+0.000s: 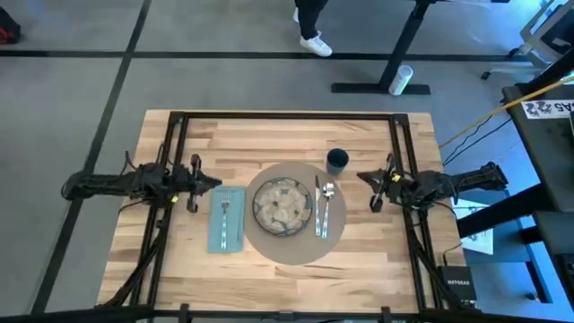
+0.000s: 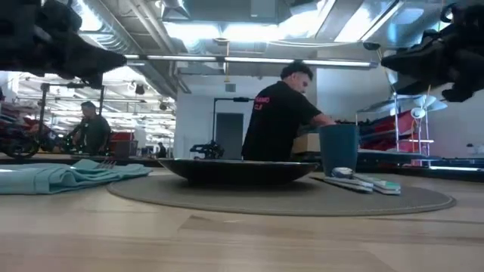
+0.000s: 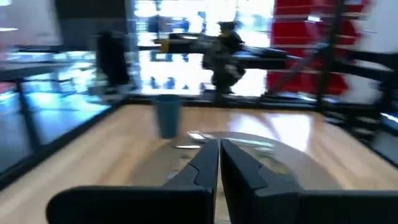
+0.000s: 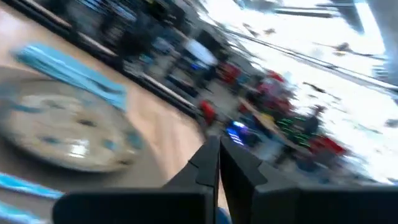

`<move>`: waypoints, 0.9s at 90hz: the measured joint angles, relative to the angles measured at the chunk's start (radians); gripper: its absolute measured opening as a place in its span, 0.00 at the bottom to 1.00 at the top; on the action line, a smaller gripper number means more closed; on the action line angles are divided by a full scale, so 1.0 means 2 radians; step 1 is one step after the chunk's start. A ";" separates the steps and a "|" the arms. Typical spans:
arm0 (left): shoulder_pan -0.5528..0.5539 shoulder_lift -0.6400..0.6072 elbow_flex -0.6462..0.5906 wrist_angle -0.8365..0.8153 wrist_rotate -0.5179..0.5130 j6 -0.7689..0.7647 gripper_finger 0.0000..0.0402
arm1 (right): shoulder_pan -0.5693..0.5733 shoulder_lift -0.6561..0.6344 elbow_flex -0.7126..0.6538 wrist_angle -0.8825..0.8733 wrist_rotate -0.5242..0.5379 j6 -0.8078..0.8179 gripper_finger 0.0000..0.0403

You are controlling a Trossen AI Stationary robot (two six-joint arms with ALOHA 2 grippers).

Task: Set table place
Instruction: Return to Home Position

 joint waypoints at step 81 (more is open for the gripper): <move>0.149 0.000 -0.002 -0.001 0.075 -0.053 0.00 | -0.187 0.036 0.000 -0.033 -0.214 0.229 0.00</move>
